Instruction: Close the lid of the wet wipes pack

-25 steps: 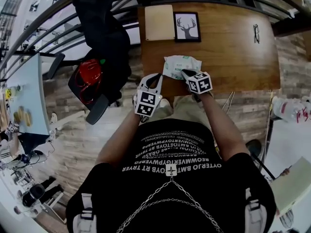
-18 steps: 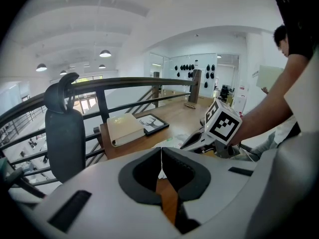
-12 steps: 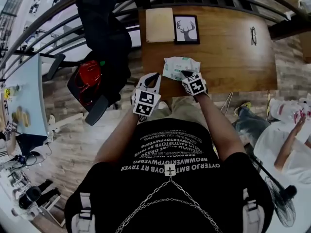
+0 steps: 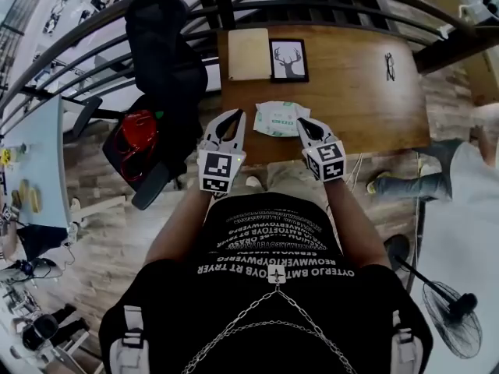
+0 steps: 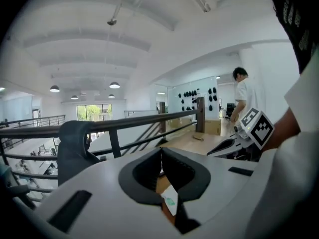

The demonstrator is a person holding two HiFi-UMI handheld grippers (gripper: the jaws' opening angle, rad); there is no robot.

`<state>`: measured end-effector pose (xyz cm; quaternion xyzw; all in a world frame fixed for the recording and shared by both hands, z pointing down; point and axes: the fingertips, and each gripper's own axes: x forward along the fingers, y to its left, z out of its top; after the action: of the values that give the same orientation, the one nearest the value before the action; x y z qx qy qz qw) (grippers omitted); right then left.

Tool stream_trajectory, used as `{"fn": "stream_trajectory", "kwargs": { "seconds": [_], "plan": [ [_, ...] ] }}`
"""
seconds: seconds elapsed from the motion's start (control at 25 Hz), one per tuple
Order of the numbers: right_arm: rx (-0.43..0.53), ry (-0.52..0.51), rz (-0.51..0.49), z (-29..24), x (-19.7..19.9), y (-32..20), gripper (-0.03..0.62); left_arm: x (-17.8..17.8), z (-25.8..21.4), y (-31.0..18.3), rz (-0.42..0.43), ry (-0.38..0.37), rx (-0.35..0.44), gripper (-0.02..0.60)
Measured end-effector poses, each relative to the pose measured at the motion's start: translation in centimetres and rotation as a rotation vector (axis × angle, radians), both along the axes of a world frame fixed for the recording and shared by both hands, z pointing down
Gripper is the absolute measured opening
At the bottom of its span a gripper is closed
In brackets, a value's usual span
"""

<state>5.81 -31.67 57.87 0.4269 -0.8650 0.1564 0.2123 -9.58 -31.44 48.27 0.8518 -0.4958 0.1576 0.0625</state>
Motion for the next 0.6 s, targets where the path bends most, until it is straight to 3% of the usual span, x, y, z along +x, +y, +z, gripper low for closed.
{"fn": "stream_trajectory", "kwargs": {
  "seconds": [0.4, 0.6],
  "plan": [
    [0.278, -0.111, 0.051, -16.5, 3.8, 3.6, 0.014, 0.3, -11.0, 1.3, 0.023, 0.139, 0.144, 0.028],
    [0.369, -0.081, 0.047, -21.1, 4.7, 4.7, 0.014, 0.9, -14.5, 2.5, 0.035, 0.156, 0.197, 0.028]
  ]
}}
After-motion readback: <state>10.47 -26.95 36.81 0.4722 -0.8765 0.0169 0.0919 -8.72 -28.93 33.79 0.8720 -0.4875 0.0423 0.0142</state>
